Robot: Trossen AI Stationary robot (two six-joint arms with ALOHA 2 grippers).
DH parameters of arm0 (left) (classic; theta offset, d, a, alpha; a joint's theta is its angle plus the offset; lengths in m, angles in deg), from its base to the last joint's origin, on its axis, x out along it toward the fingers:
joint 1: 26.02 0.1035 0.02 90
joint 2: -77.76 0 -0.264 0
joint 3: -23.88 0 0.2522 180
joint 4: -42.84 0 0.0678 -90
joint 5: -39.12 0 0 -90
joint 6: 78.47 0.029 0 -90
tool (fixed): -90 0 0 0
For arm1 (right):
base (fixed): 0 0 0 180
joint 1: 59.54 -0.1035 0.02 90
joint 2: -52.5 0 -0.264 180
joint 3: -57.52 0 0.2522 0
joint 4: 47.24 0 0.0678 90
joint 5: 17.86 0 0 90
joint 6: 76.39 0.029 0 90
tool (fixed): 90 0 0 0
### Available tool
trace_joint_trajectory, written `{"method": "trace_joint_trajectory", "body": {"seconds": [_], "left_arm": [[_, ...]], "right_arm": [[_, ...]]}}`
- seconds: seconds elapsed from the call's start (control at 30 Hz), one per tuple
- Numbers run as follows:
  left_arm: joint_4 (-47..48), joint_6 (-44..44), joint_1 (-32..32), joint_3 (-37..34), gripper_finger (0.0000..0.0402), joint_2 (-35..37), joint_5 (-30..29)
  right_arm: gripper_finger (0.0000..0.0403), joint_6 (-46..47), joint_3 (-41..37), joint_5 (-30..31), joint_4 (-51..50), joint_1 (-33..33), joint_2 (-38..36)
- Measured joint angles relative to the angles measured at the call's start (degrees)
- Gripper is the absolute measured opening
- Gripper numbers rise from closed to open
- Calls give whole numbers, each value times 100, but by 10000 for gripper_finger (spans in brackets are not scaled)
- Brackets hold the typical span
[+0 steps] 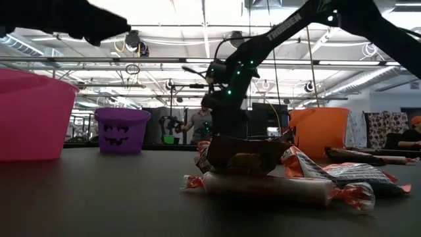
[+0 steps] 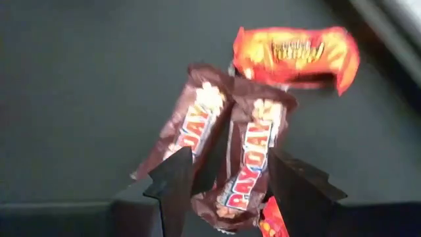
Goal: Sort candy by brand, put in halloween buckets
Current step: Put the brown candy into the orange bucket
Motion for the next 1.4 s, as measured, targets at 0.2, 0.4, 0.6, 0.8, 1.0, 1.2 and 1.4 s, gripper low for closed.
{"method": "trace_joint_trajectory", "body": {"seconds": [0.2,0.4,0.6,0.8,1.0,1.2,1.4], "left_arm": [[162,-61,0,-6,176,-48,6],[185,-365,0,-6,176,-212,16],[204,-546,0,-6,176,-512,19],[171,-769,2,-6,176,-930,131],[32,-820,2,-3,176,-1126,141],[41,-959,2,-3,176,-1140,141],[50,-965,2,-3,176,-1140,141]], "right_arm": [[181,99,-1,110,-250,0,4],[153,164,-1,163,-311,-15,17],[134,251,-3,158,-404,-28,30],[123,293,-13,151,-410,-98,194],[110,297,-12,176,-407,-107,271],[57,217,-12,174,-443,-90,204],[6,99,-8,157,-606,-51,-335]]}}
